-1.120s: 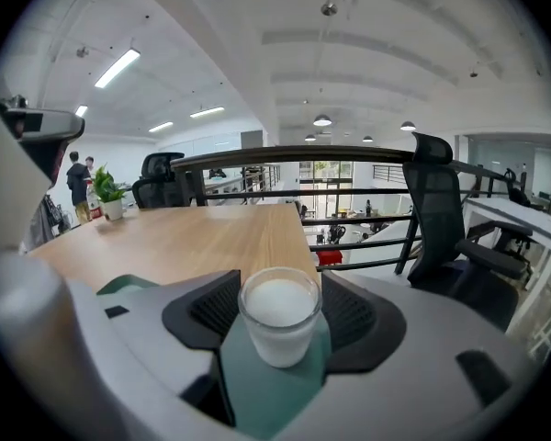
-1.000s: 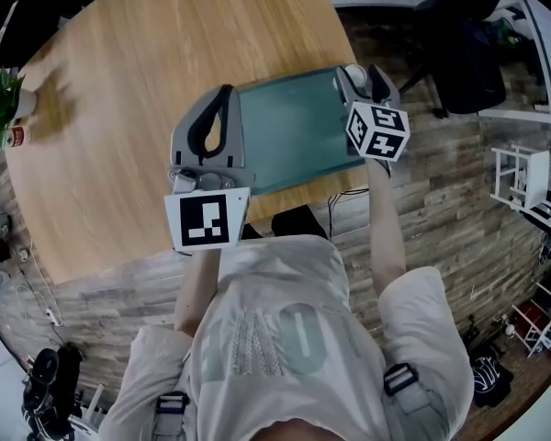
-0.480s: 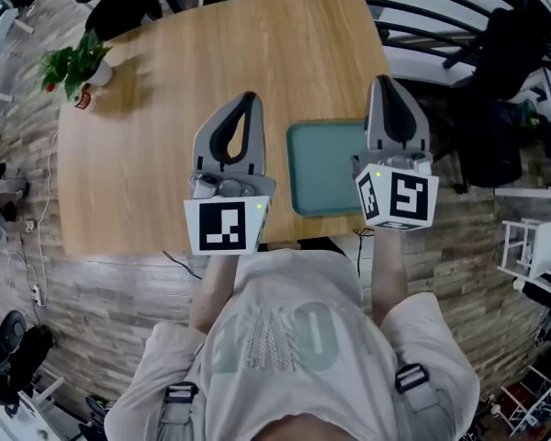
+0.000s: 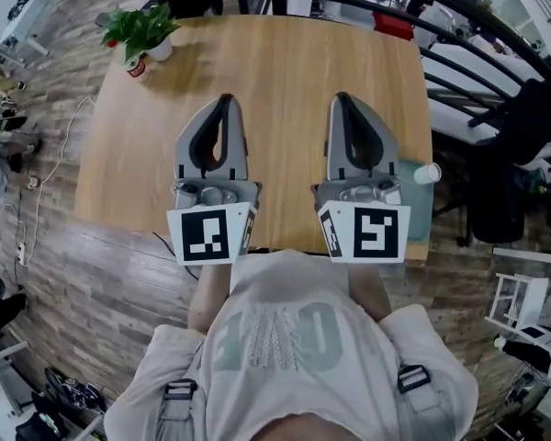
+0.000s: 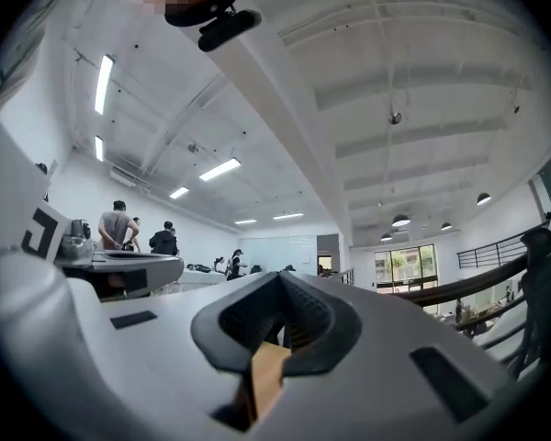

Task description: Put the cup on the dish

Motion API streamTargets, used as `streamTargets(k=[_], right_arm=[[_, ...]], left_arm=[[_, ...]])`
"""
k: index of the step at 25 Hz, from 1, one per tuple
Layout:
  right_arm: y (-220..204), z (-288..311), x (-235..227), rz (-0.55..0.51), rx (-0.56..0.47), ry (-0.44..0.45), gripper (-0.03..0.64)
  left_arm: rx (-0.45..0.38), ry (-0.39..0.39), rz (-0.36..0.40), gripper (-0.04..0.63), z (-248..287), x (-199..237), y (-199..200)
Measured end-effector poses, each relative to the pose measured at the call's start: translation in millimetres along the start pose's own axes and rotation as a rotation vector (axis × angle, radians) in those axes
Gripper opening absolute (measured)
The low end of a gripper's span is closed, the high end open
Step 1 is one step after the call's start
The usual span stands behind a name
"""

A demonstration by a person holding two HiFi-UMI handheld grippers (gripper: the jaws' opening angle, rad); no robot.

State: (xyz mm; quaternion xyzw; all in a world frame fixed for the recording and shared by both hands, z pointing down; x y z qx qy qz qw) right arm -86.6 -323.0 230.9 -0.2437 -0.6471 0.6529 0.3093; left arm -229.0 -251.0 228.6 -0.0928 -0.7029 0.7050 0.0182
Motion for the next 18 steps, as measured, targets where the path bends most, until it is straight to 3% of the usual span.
streamTargets(k=[6, 18], right_arm=[[-4, 10, 16, 0.016, 0.030, 0.025, 0.018], [-9, 14, 24, 0.024, 0.045, 0.045, 0.018]], left_arm=[[-0.021, 0.026, 0.006, 0.008, -12, 17, 6], [-0.067, 0.005, 0.008, 0.008, -18, 15, 14]])
Point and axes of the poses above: the fingertips, and each gripper's own axes: z forward along the fingers, x to its left, y out of its top, the point moved 4 cm from there along -z, backward along the fingers, and after that the axes turned 13 degrees about x, right-handed, at the moved point
